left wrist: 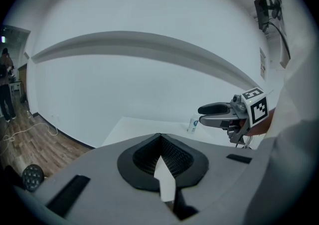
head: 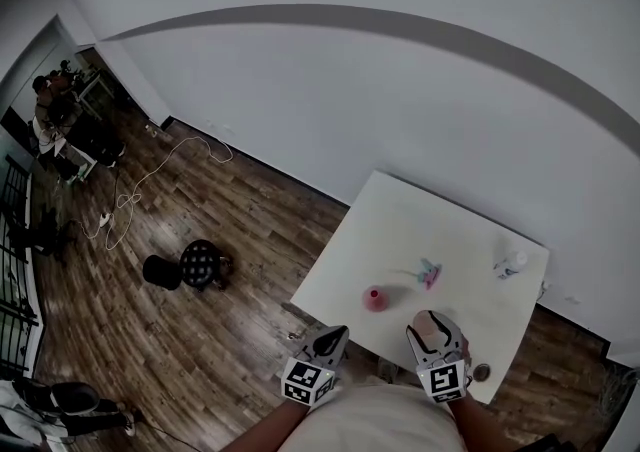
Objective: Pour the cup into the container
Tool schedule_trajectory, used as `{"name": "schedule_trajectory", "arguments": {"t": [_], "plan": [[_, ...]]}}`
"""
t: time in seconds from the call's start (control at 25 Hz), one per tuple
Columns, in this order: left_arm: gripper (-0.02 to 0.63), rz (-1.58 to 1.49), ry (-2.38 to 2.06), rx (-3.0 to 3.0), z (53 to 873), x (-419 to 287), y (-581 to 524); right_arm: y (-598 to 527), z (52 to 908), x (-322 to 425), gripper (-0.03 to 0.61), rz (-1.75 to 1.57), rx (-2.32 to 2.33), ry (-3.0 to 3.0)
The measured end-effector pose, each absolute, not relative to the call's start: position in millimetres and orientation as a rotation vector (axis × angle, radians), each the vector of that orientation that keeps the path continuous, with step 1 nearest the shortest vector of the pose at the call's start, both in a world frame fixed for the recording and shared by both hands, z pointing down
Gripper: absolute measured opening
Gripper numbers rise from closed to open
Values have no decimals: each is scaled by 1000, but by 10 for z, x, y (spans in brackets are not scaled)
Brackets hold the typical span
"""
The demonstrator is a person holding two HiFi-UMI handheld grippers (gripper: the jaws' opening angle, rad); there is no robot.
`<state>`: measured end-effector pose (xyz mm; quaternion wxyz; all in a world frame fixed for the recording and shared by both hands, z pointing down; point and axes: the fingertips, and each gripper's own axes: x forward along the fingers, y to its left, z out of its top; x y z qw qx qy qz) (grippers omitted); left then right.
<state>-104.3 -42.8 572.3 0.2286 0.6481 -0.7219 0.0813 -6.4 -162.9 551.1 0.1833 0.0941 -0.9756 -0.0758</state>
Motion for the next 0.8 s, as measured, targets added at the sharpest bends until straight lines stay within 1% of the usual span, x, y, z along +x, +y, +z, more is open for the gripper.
{"name": "schedule_trajectory", "arguments": {"t": [0.48, 0.8], "plan": [[11, 277, -1788, 1990, 5621, -1466, -282, -1270, 5363, -563, 221, -194, 446, -2724], [11, 292, -1667, 2102, 5679, -1637, -310, -1181, 5399, -673, 221, -185, 577, -2688]]}}
